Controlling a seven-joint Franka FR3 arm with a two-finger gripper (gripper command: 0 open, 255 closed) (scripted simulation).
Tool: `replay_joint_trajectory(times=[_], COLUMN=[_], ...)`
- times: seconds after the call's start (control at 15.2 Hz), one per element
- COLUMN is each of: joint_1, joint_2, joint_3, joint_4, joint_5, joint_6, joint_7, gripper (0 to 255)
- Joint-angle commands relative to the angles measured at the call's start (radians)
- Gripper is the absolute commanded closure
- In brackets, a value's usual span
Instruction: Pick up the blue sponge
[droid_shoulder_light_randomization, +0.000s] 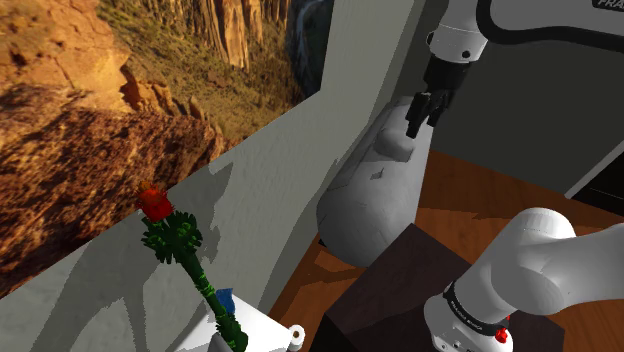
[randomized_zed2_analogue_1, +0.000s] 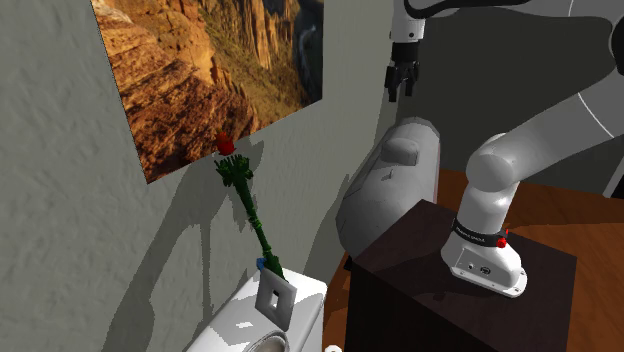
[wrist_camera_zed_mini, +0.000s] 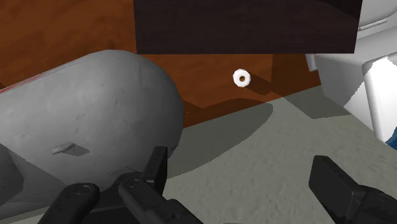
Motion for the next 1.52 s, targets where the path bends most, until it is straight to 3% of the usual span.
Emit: replay_joint_trajectory(times=[0.0,0.73,1.45], joint_1=[0.0,0.071,0.126], joint_2=[0.0,0.115,0.401], joint_3=[0.0,0.177,0.357], joint_4=[0.0,-0.159,-0.165], joint_5=[0.0,0.117,0.176], joint_6=[0.0,0.246,0.516], joint_7=[0.0,0.217,0.437], gripper=[0,0,0])
